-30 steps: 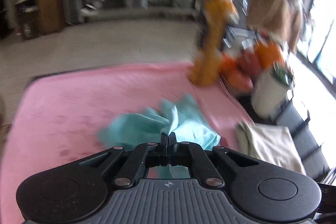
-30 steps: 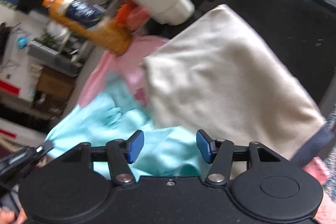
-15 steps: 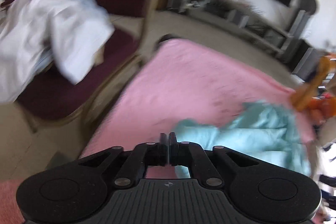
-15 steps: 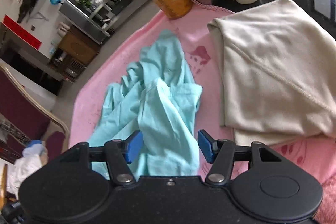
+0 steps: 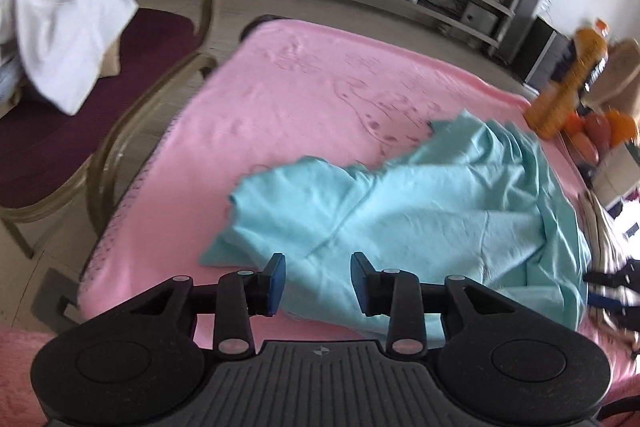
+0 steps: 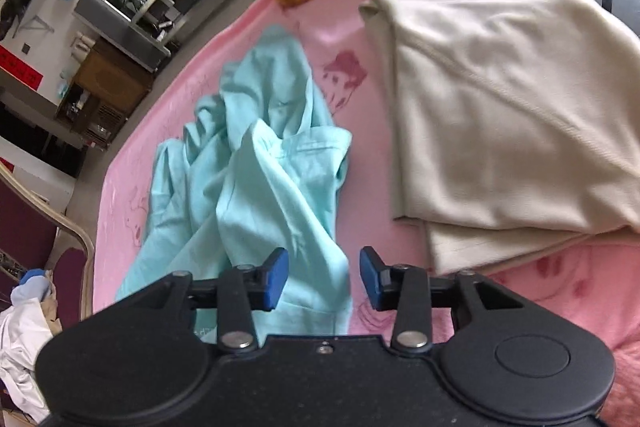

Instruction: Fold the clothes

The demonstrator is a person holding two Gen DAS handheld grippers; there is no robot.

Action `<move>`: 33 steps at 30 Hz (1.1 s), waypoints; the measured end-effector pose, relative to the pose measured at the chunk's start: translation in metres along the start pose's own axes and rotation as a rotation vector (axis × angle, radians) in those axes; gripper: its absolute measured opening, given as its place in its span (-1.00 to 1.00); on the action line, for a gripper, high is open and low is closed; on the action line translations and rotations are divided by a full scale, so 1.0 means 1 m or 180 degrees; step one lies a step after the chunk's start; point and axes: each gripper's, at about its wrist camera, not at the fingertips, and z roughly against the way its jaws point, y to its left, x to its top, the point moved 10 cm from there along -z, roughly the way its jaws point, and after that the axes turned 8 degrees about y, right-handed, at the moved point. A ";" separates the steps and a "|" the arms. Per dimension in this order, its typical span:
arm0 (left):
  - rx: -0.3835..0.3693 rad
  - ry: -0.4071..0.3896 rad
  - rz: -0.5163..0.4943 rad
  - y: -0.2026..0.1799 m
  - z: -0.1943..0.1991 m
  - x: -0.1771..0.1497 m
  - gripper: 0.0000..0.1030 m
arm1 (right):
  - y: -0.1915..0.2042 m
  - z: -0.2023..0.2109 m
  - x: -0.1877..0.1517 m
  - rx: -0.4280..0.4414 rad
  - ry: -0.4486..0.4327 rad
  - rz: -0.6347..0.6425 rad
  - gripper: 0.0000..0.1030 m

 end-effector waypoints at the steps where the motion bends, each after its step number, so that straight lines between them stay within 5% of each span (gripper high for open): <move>1: 0.0013 0.0008 -0.0019 -0.002 -0.002 -0.001 -0.32 | 0.003 -0.001 0.002 -0.0056 -0.0053 0.0065 -0.25; 16: 0.0030 0.0065 -0.0143 -0.009 -0.009 -0.011 -0.28 | 0.049 -0.019 0.043 -0.0023 -0.0259 0.0356 -0.28; 19: 0.0016 0.0073 -0.0144 -0.009 -0.011 -0.011 -0.28 | 0.047 -0.020 0.041 -0.0156 -0.0335 0.0446 -0.97; 21: -0.0004 0.0052 -0.0123 -0.009 -0.010 -0.010 -0.28 | 0.044 -0.007 0.041 -0.0097 -0.0459 0.0372 -0.98; 25: -0.0127 -0.0012 -0.0034 -0.007 -0.002 -0.007 -0.24 | 0.020 0.043 0.050 0.0165 -0.0865 -0.0025 -0.98; 33: -0.0327 0.0043 0.0159 -0.004 0.001 -0.010 -0.22 | -0.091 0.102 0.061 0.0182 -0.1191 -0.0943 -0.98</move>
